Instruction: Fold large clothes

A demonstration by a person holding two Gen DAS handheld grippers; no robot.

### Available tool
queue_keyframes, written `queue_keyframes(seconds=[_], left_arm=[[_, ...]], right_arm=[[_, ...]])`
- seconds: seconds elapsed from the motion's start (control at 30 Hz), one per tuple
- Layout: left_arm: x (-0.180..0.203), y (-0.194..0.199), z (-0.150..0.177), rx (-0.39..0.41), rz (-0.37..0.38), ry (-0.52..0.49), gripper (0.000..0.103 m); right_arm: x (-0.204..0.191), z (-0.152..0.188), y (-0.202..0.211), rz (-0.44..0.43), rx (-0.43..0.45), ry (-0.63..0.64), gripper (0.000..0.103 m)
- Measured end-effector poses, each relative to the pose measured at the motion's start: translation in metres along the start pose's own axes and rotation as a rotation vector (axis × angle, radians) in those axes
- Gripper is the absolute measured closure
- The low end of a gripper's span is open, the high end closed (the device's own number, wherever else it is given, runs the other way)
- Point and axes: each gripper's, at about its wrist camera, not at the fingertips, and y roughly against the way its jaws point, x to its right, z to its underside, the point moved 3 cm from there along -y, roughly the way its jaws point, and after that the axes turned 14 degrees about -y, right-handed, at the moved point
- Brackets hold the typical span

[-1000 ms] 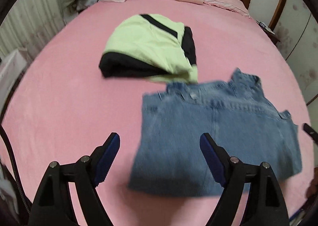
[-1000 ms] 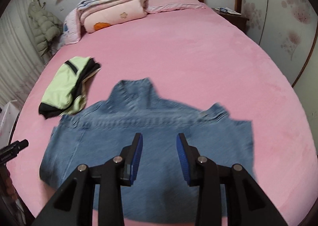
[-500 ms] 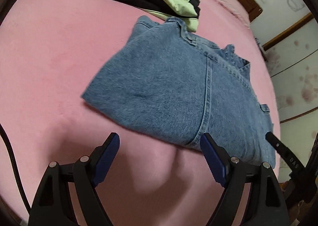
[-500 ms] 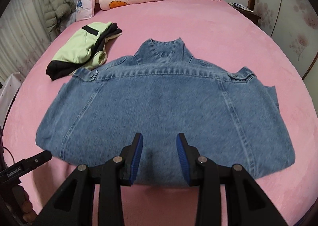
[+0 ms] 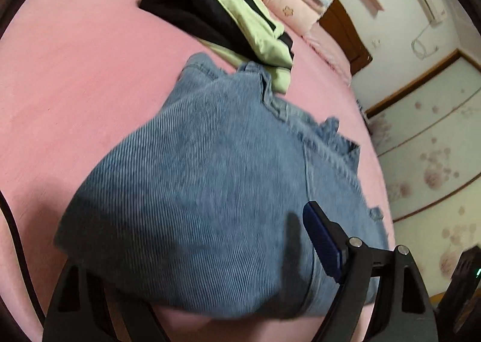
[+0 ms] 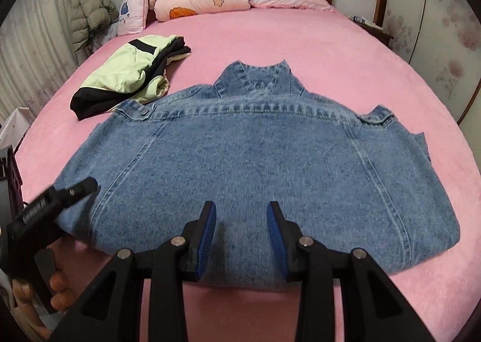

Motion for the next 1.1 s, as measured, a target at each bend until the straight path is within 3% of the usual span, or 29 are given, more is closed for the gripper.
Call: queue_keyframes(seconds=[0.07,0.1,0.13,0.3,0.43,0.57,0.77,0.9,1.0,1.1], left_arm=[[0.000,0.003,-0.004,0.018,-0.014,0.028,0.040],[0.000,0.004,-0.007,0.017,-0.028,0.027,0.060],[0.001,0.006,-0.009,0.012,-0.048,0.015,0.073],[0.031,0.024,-0.020,0.016,-0.099,-0.184,0.089],[0.064,0.041,-0.035,0.054,-0.086,-0.307,0.090],[0.108,0.051,-0.046,0.108,-0.038,-0.388,0.090],[0.197,0.061,-0.045,0.180,0.042,-0.545,0.090],[0.262,0.047,-0.036,0.182,0.113,-0.631,0.090],[0.313,0.029,-0.022,0.171,0.159,-0.703,0.090],[0.356,-0.003,0.002,0.114,0.182,-0.752,0.090]], right_arm=[[-0.001,-0.001,-0.001,0.014,0.018,0.003,0.070],[-0.001,-0.002,-0.003,0.022,0.019,-0.001,0.077],[0.000,-0.002,-0.005,0.037,0.015,-0.006,0.083],[0.012,0.000,-0.009,0.076,0.013,-0.041,0.092],[0.019,0.007,-0.022,0.052,-0.050,-0.067,0.100],[0.019,0.019,-0.044,0.039,-0.072,-0.003,0.100],[0.032,0.022,-0.050,-0.062,-0.087,-0.047,0.100],[0.050,0.017,-0.045,-0.184,-0.132,-0.124,0.100],[0.084,0.009,-0.025,-0.293,-0.163,-0.257,0.101],[0.133,0.003,0.006,-0.272,-0.121,-0.334,0.101]])
